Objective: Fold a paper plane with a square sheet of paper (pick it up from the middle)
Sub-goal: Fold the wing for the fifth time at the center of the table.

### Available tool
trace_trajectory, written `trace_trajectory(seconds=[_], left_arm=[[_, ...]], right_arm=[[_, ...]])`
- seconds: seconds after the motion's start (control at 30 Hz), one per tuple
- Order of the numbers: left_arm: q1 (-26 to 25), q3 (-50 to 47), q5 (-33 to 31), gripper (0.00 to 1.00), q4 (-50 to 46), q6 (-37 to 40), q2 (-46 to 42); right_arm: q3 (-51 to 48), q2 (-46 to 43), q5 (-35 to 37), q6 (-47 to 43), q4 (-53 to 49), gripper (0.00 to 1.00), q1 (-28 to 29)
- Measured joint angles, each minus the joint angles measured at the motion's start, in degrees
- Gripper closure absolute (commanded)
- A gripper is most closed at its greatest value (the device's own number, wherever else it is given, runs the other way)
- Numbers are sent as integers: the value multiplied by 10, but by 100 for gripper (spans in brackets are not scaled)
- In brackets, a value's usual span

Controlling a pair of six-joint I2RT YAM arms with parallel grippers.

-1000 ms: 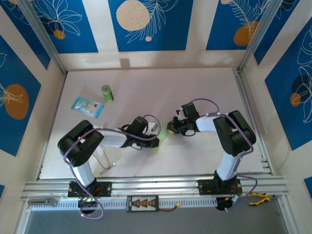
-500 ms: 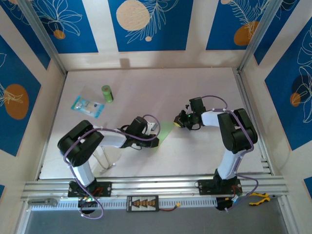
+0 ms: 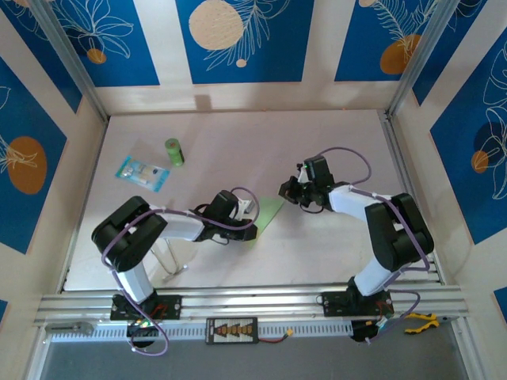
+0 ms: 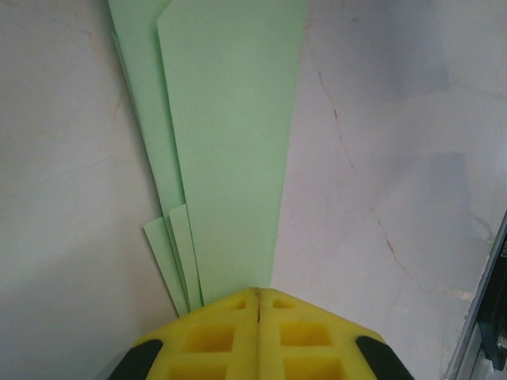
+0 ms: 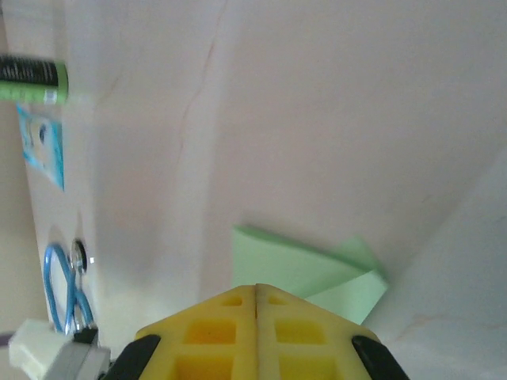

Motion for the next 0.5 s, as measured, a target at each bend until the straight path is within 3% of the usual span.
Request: trace_trajectory(seconds=[0.5], left_arm=[[0, -3, 4, 100, -72, 0, -37]], right_arm=[[-4, 77, -5, 0, 2, 100, 18]])
